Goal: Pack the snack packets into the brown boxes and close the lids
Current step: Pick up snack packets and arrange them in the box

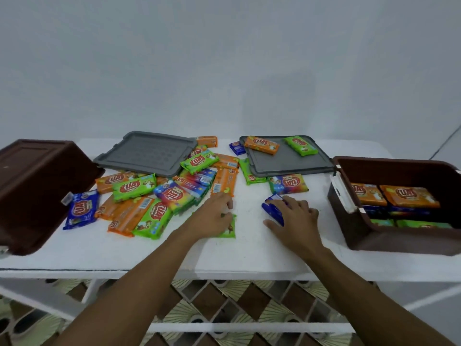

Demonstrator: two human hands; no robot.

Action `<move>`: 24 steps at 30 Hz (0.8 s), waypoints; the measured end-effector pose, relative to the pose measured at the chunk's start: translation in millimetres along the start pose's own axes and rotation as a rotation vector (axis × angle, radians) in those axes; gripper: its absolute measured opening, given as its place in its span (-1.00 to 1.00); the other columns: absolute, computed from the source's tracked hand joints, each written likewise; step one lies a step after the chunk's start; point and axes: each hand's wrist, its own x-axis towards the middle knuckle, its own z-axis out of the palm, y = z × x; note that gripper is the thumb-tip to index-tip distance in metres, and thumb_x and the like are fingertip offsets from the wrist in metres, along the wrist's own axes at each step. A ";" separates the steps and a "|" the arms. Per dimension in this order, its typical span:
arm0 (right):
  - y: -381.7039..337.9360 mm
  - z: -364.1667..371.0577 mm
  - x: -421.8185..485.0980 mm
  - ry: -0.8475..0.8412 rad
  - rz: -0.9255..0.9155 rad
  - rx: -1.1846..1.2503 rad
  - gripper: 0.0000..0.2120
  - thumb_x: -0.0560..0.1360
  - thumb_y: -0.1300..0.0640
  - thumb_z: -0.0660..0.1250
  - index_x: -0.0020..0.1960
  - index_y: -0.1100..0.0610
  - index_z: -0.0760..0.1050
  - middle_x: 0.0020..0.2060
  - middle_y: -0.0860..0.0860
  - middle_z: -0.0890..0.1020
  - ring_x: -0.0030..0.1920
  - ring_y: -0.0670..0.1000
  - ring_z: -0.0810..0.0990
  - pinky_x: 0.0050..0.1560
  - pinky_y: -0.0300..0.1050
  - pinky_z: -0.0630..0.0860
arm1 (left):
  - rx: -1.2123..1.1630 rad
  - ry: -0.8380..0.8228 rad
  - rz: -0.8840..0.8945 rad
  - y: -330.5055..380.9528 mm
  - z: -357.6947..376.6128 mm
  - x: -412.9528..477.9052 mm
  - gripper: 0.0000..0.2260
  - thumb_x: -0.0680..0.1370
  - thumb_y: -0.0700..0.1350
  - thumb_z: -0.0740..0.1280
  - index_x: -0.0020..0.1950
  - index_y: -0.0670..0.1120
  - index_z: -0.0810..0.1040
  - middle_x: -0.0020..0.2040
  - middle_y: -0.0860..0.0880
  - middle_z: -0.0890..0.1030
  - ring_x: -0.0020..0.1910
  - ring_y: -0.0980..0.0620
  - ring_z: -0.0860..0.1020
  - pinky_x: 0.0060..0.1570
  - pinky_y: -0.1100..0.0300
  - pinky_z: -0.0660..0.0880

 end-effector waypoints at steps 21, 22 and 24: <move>-2.0 -17.6 9.5 -0.151 0.242 0.470 -0.56 0.53 -0.15 0.31 0.33 0.00 0.39 0.22 0.04 0.57 0.00 -0.02 0.58 -0.27 -0.25 0.53 | -0.117 -0.089 -0.169 -21.1 -7.2 -21.2 -0.02 0.32 0.10 0.58 0.55 0.21 0.01 0.32 0.21 0.44 0.23 0.21 0.43 0.13 0.38 0.42; -5.5 -19.6 11.4 -0.213 0.237 0.429 -0.49 0.49 -0.18 0.35 0.35 -0.02 0.34 0.23 0.03 0.56 0.02 0.02 0.58 -0.25 -0.21 0.54 | -0.096 -0.097 -0.172 -20.1 -9.0 -19.6 -0.03 0.34 0.06 0.57 0.56 0.17 0.01 0.32 0.19 0.44 0.22 0.21 0.44 0.09 0.43 0.40; -13.5 -24.2 17.0 -0.322 0.207 0.351 -0.44 0.45 -0.16 0.39 0.35 -0.01 0.31 0.25 0.05 0.54 0.10 0.08 0.59 -0.15 -0.12 0.59 | -0.043 -0.106 -0.162 -16.9 -11.2 -16.8 -0.04 0.35 0.07 0.56 0.57 0.15 0.02 0.33 0.16 0.43 0.24 0.17 0.42 0.15 0.35 0.42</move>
